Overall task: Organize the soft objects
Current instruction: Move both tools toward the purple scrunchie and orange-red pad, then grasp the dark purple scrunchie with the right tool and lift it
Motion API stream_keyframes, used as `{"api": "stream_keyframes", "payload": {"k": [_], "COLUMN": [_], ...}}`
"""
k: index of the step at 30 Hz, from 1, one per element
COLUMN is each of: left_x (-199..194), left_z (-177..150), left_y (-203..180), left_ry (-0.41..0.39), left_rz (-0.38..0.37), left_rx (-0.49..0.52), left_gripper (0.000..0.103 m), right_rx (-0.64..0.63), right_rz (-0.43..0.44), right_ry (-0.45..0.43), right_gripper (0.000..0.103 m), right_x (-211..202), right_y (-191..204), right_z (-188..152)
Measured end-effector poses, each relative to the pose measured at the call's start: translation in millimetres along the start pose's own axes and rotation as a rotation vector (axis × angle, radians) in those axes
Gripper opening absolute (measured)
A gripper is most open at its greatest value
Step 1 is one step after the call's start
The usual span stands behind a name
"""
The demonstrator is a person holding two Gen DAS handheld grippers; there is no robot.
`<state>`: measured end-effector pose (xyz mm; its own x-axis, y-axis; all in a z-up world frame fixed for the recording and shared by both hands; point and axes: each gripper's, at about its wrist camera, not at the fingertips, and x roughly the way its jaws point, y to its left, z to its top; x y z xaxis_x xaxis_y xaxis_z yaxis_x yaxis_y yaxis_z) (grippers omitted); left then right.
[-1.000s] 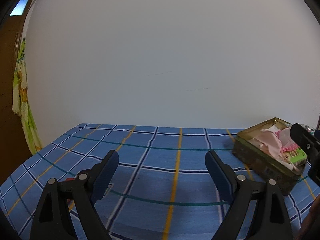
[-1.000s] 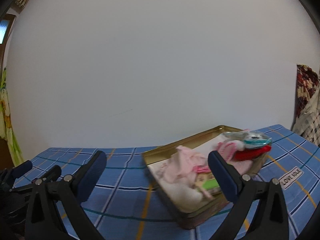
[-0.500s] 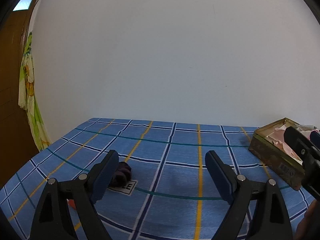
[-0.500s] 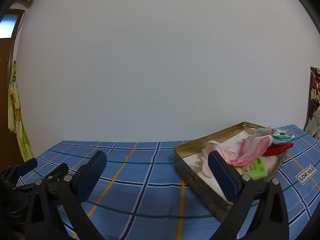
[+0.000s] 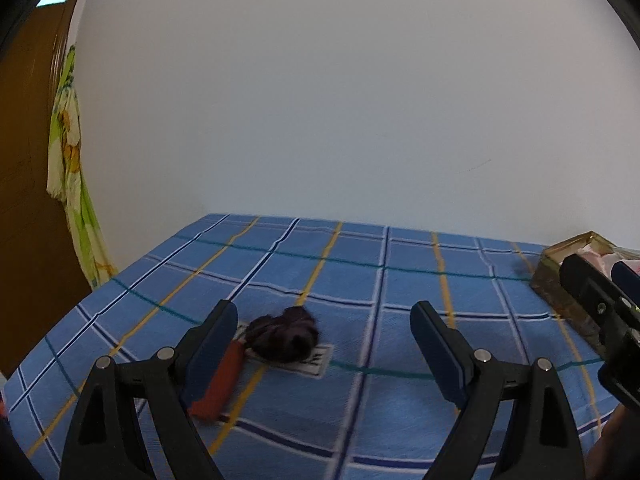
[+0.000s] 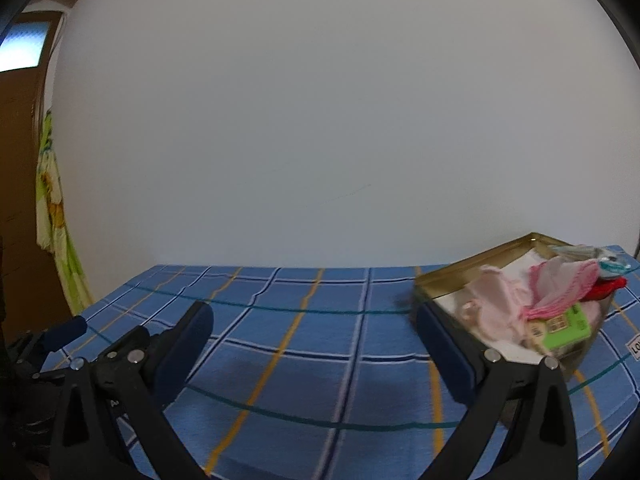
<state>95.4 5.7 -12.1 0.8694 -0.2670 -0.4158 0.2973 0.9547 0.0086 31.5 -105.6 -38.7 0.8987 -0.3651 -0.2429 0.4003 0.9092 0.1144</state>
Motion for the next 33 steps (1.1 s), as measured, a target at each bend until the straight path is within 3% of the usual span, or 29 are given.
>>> {"api": "stream_keyframes", "payload": {"k": [4, 13, 19, 25, 31, 33], "left_x": [9.1, 37.1, 43.6, 50.2, 55.6, 56.0], "left_z": [-2.4, -17.2, -24.5, -30.4, -29.7, -29.6], "left_y": [36.0, 125.1, 167.6, 185.7, 181.9, 182.8], "left_ry": [0.047, 0.210, 0.231, 0.272, 0.293, 0.293], "left_rz": [0.027, 0.059, 0.115, 0.142, 0.129, 0.126], "left_rx": [-0.056, -0.333, -0.425, -0.510, -0.486, -0.486], "left_gripper": [0.090, 0.090, 0.090, 0.090, 0.090, 0.090], "right_rx": [-0.031, -0.122, -0.133, -0.131, -0.148, -0.171], "right_rz": [0.040, 0.132, 0.212, 0.302, 0.346, 0.349], "right_ry": [0.018, 0.114, 0.254, 0.393, 0.523, 0.586], "right_gripper": [0.103, 0.103, 0.103, 0.093, 0.084, 0.076], "right_x": [8.7, 33.6, 65.2, 101.1, 139.3, 152.8], "right_y": [18.4, 64.7, 94.6, 128.4, 159.7, 169.8], "right_z": [-1.8, -8.5, -15.1, -23.2, -34.0, -40.3]}}
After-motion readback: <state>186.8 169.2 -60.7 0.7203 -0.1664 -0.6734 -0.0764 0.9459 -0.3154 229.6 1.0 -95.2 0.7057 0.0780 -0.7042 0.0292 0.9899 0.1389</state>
